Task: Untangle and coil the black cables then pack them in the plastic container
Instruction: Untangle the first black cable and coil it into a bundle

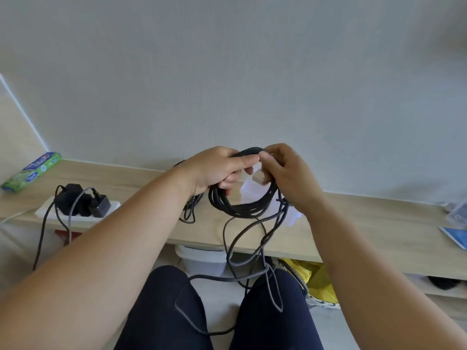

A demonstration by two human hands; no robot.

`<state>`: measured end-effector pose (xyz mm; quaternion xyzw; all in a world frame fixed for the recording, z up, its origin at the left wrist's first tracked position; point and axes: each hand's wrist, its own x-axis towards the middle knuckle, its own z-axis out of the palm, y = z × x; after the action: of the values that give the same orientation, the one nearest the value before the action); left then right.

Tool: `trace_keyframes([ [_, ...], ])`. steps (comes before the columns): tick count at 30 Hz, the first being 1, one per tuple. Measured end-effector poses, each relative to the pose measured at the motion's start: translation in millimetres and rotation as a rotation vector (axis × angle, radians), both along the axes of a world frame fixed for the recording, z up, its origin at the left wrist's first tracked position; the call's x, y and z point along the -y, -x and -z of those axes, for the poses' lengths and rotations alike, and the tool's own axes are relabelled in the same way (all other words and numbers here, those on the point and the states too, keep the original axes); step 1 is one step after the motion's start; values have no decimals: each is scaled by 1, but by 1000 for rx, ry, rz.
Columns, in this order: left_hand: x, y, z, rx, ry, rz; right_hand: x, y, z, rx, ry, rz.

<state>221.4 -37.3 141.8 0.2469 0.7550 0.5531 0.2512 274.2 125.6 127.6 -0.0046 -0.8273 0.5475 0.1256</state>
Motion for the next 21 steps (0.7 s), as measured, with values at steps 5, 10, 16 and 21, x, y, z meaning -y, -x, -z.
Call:
trace_keyframes([
  [5, 12, 3, 13, -30, -85, -112, -22, -11, 43, -71, 135, 476],
  [10, 12, 1, 12, -4, -174, -101, -14, -8, 82, 238, 17, 292],
  [16, 35, 9, 9, -84, -137, -187, -22, 9, 68, 296, 122, 248],
  [21, 56, 24, 11, -174, -37, -316, -34, 14, 45, 176, 166, 234],
])
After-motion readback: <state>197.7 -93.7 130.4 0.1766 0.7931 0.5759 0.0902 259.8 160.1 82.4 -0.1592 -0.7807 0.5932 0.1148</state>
